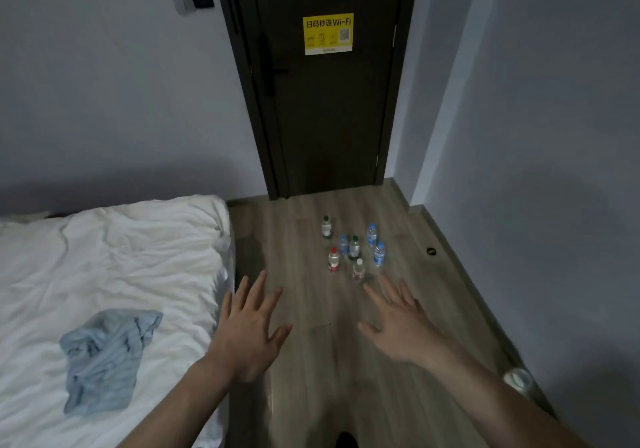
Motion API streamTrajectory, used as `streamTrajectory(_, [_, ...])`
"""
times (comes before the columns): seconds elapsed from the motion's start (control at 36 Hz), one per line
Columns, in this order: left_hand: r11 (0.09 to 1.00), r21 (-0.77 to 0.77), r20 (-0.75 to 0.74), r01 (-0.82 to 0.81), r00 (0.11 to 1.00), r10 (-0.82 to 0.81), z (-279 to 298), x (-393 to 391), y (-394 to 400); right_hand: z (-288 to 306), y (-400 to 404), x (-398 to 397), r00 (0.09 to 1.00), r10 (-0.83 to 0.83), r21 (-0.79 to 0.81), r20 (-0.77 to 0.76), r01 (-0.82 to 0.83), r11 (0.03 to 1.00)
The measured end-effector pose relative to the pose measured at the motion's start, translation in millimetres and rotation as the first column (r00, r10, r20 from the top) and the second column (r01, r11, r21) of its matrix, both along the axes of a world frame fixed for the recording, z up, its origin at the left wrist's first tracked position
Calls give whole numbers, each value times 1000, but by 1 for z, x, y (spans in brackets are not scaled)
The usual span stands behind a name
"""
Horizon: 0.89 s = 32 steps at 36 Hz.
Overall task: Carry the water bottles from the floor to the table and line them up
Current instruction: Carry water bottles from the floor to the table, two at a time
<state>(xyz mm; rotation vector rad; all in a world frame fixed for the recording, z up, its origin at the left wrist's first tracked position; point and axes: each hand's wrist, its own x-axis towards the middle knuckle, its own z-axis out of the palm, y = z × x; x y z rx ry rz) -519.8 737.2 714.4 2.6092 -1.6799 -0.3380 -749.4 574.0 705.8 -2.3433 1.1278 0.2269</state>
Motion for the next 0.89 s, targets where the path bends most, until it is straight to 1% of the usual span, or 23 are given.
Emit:
streamTrajectory(0.14, [999,-6,-18,-32,999,32,4,36,-43,10,-56,41,1000,28,-1,7,-28,1000])
streamTrajectory(0.28, [999,-5,-32,-39,999,39,-5,79,-92,9,-106,80,999,43,-37,-18,-43,998])
streamTrajectory(0.44, [1000,8,-31,0,1000,0,-17,142,-163,-5,-165,128,1000,1,-31,-22,-1,1000])
streamTrajectory(0.56, [999,13,-34,31,999,-31,-26,188,-213,-13,-206,164,999,-9,-33,-51,7,999])
streamTrajectory(0.67, [997,40,-45,71,997,-69,-38,236,-260,-18,-242,198,992,-84,-7,-90,84,996])
streamTrajectory(0.75, [991,37,-32,132,991,-131,-50,269,-298,-26,-267,220,989,-133,-2,-69,134,991])
streamTrajectory(0.83, [973,100,-1,206,978,-207,-58,297,-339,-32,-290,237,978,-189,31,-84,192,981])
streamTrajectory(0.89, [964,125,-16,236,972,-236,-60,309,-364,-35,-302,245,971,-224,53,-80,229,972])
